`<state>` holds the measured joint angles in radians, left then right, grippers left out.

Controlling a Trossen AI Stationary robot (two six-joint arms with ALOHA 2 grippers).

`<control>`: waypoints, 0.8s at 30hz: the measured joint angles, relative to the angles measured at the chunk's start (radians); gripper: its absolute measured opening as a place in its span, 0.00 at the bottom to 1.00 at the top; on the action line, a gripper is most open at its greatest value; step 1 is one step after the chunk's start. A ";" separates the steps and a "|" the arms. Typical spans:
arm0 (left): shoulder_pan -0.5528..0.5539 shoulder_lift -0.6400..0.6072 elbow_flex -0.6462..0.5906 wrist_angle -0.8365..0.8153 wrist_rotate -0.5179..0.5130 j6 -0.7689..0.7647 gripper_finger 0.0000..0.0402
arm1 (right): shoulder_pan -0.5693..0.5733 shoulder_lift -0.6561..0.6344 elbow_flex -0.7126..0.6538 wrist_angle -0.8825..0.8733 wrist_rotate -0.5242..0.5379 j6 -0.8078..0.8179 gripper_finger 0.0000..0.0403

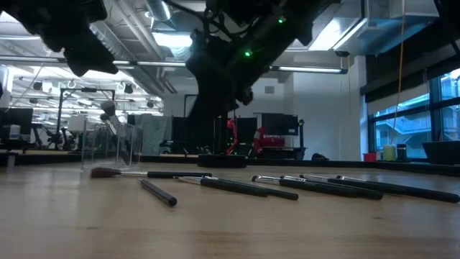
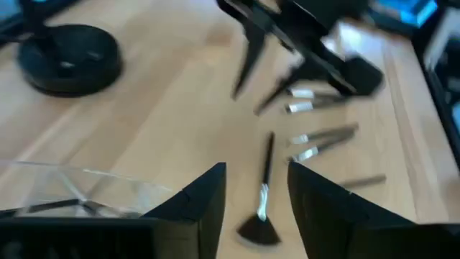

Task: Sort items
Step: Put the highlighter brush into the transparent organizer

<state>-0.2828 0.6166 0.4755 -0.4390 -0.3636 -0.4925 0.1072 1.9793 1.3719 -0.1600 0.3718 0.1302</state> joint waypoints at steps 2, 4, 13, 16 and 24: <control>-0.052 0.050 0.000 0.002 -0.010 -0.001 0.34 | 0.003 0.000 -0.001 -0.021 0.010 0.022 0.34; -0.085 0.117 0.000 0.002 -0.025 -0.015 0.32 | 0.003 0.000 -0.001 -0.015 0.011 0.037 0.34; -0.046 0.296 0.000 -0.102 -0.272 -0.123 0.28 | 0.003 0.000 -0.001 0.035 0.003 0.025 0.34; -0.023 0.276 0.000 -0.099 -0.334 -0.099 0.28 | 0.003 0.000 -0.001 0.040 0.003 0.012 0.34; 0.049 0.187 0.001 -0.210 -0.505 -0.052 0.27 | 0.000 0.000 -0.001 0.042 0.003 -0.007 0.34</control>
<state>-0.2342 0.8031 0.4763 -0.6493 -0.8682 -0.5446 0.1074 1.9793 1.3712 -0.1177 0.3744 0.1230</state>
